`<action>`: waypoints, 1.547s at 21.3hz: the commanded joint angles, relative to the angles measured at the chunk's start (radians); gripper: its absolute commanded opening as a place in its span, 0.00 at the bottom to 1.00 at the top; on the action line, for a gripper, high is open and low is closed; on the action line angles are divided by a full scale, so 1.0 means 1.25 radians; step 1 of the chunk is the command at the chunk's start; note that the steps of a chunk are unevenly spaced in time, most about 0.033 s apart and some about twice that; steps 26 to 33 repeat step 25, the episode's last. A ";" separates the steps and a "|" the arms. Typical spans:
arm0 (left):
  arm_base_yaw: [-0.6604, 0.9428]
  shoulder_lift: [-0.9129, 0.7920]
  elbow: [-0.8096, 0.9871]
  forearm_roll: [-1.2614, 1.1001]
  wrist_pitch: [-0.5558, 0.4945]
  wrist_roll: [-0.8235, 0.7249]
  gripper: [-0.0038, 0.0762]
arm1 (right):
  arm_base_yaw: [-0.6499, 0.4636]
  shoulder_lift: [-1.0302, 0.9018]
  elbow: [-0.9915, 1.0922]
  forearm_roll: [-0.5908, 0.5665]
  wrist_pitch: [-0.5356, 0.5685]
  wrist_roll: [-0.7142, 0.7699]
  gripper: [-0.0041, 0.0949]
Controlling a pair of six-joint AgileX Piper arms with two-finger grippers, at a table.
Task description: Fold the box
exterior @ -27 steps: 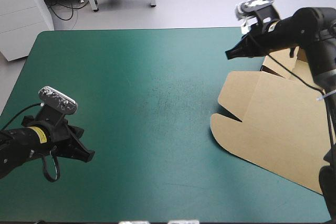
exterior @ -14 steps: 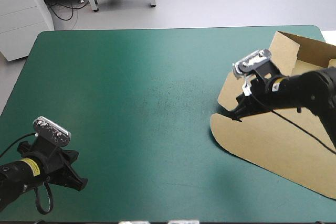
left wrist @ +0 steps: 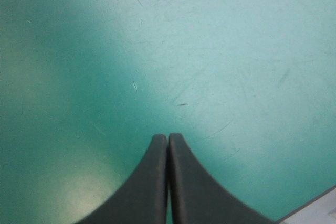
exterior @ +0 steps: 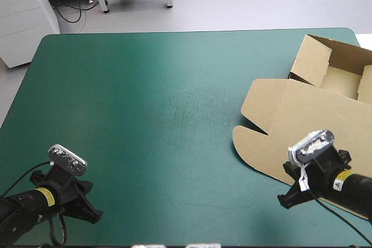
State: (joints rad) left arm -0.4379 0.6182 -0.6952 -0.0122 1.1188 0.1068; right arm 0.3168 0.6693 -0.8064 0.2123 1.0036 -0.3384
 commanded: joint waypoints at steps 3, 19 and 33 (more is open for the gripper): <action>-0.004 0.002 0.027 -0.012 -0.070 0.008 0.01 | 0.001 -0.126 0.096 0.009 -0.077 -0.006 0.03; -0.004 0.002 0.125 -0.020 -0.109 0.023 0.01 | 0.001 -0.307 0.261 0.022 -0.164 -0.006 0.03; -0.004 0.002 0.144 -0.020 -0.109 0.021 0.01 | 0.001 -0.307 0.261 0.022 -0.164 -0.006 0.03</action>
